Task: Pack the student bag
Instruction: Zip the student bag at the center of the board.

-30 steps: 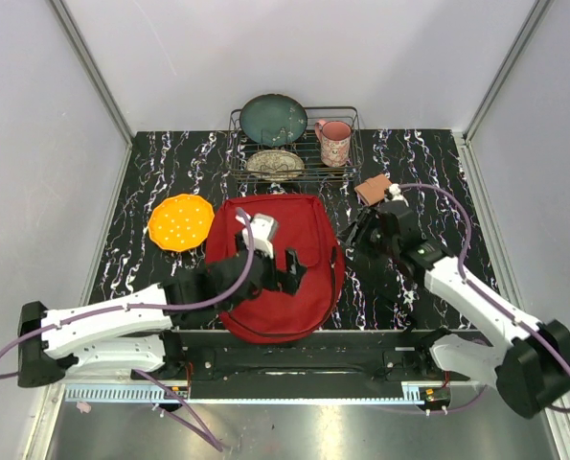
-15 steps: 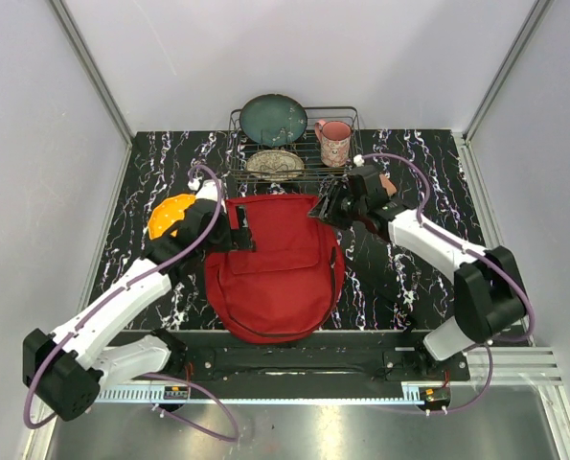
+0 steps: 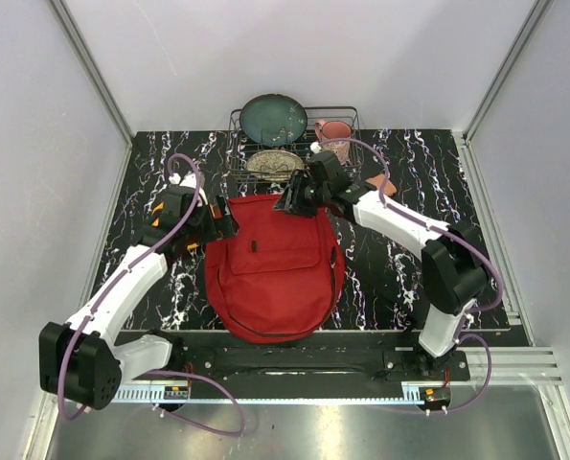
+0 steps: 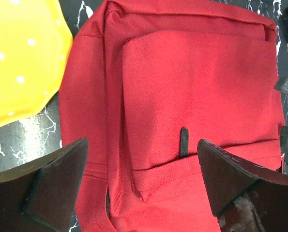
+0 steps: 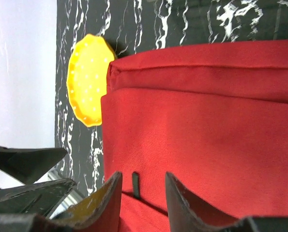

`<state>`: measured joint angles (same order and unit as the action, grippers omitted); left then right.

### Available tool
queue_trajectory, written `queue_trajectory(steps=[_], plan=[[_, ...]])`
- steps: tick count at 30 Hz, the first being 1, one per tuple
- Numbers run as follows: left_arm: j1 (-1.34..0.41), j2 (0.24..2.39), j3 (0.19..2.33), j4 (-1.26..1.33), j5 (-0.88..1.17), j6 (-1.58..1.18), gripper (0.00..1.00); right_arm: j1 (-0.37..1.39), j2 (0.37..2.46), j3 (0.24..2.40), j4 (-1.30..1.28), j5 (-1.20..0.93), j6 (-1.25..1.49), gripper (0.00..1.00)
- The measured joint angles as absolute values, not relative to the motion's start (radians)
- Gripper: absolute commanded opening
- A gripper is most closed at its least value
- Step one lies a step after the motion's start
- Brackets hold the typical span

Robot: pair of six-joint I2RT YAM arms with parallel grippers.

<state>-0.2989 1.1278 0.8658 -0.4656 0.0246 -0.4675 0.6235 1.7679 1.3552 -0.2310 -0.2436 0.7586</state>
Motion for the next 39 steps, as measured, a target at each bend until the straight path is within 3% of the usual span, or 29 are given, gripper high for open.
queue_trajectory(steps=[15,20,24,29,34,39], plan=[[-0.284,1.183,0.731,-0.329,0.176,-0.502,0.98,0.775,1.977,1.563,-0.376,-0.16,0.756,0.43],[-0.284,1.216,0.716,-0.289,0.187,-0.523,0.86,0.824,2.014,1.597,-0.423,-0.121,0.76,0.42],[-0.284,1.237,0.701,-0.273,0.189,-0.532,0.66,0.849,2.015,1.597,-0.441,-0.089,0.772,0.41],[-0.284,1.261,0.683,-0.242,0.192,-0.545,0.49,0.859,2.015,1.597,-0.451,-0.068,0.781,0.41],[-0.283,1.275,0.657,-0.204,0.202,-0.557,0.37,0.882,2.041,1.644,-0.504,-0.034,0.778,0.39],[-0.281,1.279,0.628,-0.154,0.223,-0.564,0.31,0.907,2.055,1.677,-0.545,0.029,0.766,0.38]])
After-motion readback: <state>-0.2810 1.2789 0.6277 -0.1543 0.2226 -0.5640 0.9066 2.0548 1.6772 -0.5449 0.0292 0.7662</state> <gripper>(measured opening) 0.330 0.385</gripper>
